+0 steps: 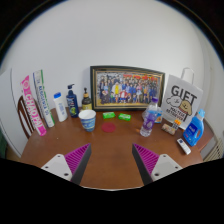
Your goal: Pour water
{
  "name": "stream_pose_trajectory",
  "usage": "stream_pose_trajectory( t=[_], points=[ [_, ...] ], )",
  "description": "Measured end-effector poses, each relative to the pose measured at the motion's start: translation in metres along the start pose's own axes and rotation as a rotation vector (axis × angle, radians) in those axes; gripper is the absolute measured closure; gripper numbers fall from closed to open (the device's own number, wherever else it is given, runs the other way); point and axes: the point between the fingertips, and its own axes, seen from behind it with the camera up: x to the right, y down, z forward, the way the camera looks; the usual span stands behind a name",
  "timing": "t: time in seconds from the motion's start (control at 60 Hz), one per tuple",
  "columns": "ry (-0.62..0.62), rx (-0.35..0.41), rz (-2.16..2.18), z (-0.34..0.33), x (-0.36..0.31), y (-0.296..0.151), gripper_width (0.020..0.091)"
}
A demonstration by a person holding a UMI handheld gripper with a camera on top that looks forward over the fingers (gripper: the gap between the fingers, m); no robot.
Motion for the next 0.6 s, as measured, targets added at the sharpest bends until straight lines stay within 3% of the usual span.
stream_pose_trajectory(
  t=[0.317,0.6],
  points=[
    [0.077,0.118,0.043,0.13,0.147,-0.024,0.0246],
    [0.061,0.167,0.065,0.243,0.199,-0.039,0.0281]
  ],
)
